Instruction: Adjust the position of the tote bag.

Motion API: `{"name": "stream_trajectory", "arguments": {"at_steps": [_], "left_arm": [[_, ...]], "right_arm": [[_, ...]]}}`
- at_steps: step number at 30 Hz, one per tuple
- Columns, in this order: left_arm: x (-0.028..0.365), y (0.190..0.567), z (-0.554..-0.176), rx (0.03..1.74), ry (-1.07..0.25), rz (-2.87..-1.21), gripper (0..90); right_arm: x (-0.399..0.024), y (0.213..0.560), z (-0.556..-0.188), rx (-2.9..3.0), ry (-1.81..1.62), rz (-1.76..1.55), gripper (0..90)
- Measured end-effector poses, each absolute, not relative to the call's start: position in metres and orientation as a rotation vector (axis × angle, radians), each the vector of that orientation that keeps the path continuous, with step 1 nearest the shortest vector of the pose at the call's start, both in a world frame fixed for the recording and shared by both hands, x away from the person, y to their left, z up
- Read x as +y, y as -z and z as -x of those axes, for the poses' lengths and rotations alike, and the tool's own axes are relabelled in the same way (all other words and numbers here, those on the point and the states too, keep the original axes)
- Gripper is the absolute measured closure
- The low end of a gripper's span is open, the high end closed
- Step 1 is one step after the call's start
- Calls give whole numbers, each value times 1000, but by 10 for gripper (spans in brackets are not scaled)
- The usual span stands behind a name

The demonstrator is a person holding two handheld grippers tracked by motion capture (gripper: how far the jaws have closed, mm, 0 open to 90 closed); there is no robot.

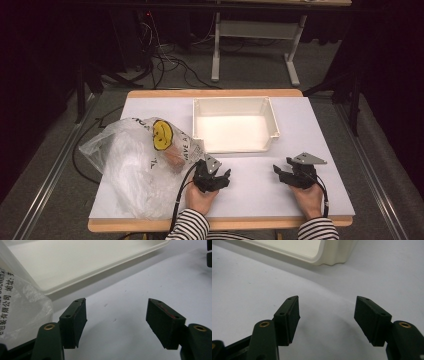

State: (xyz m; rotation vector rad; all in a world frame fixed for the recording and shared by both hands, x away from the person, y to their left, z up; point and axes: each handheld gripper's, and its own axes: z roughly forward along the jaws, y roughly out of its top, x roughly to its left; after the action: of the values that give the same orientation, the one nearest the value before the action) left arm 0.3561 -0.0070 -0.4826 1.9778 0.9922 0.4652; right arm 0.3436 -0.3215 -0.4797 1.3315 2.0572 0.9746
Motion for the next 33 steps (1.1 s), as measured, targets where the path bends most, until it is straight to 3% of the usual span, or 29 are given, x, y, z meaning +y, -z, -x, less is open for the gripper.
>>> {"name": "stream_trajectory", "arguments": {"at_steps": [33], "left_arm": [[-11,482,-356,968,-489,-2021,337]], "right_arm": [[-323,479,-344,2052,-982,-1342,366]]}}
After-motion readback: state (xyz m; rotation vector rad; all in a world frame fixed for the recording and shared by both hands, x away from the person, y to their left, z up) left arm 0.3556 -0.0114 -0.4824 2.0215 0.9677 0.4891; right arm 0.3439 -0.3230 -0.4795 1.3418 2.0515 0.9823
